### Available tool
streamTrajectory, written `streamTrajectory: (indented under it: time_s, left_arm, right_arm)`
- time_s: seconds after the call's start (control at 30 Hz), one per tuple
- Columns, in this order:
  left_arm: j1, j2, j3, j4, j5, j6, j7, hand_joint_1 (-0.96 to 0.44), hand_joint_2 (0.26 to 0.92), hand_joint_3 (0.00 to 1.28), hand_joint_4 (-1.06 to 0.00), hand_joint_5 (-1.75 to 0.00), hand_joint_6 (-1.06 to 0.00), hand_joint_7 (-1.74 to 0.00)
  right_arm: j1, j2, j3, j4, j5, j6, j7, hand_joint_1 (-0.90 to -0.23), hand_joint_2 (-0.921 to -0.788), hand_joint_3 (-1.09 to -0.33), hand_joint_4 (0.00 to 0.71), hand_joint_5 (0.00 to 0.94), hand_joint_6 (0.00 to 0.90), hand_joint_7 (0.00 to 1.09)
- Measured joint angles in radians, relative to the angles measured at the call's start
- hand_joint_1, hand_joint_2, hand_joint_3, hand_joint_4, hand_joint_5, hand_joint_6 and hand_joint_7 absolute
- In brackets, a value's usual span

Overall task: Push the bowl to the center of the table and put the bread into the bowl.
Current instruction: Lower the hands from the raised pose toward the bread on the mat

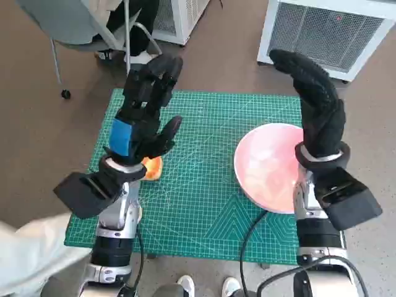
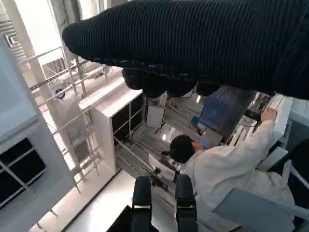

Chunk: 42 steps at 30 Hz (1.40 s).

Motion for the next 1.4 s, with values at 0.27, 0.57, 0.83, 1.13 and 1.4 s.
streamTrajectory:
  time_s: [0.27,0.57,0.83,1.13,1.4]
  left_arm:
    - [-0.013,0.006,0.004,0.005,0.0,0.0,0.0,-0.36,0.921,0.49,-0.21,-0.01,0.0,-0.67]
    - [-0.02,0.008,0.009,0.013,-0.004,0.0,-0.004,-0.34,0.921,0.49,-0.22,-0.01,0.0,-0.66]
    - [-0.027,0.008,0.011,0.022,-0.007,0.0,-0.011,-0.34,0.921,0.49,-0.22,-0.02,0.0,-0.66]
    - [-0.027,0.007,0.011,0.032,-0.007,-0.002,-0.013,-0.34,0.921,0.48,-0.2,-0.01,0.0,-0.65]
    - [-0.025,0.01,0.024,0.04,-0.01,-0.032,-0.022,-0.35,0.921,0.47,-0.18,0.0,0.0,-0.63]
  right_arm:
    - [0.001,-0.001,0.0,0.01,0.001,-0.013,0.0,-0.608,-0.921,-0.744,0.397,0.001,0.163,0.42]
    - [0.003,-0.003,-0.001,0.015,0.0,-0.015,0.0,-0.602,-0.921,-0.745,0.397,0.001,0.17,0.42]
    - [0.008,-0.003,-0.001,0.015,0.0,-0.018,-0.002,-0.6,-0.921,-0.745,0.396,0.0,0.169,0.42]
    - [0.025,-0.034,-0.024,0.048,0.032,-0.058,0.024,-0.58,-0.921,-0.774,0.356,0.0,0.154,0.4]
    - [0.072,-0.113,-0.104,0.113,0.109,-0.092,0.065,-0.544,-0.921,-0.849,0.333,0.0,0.032,0.61]
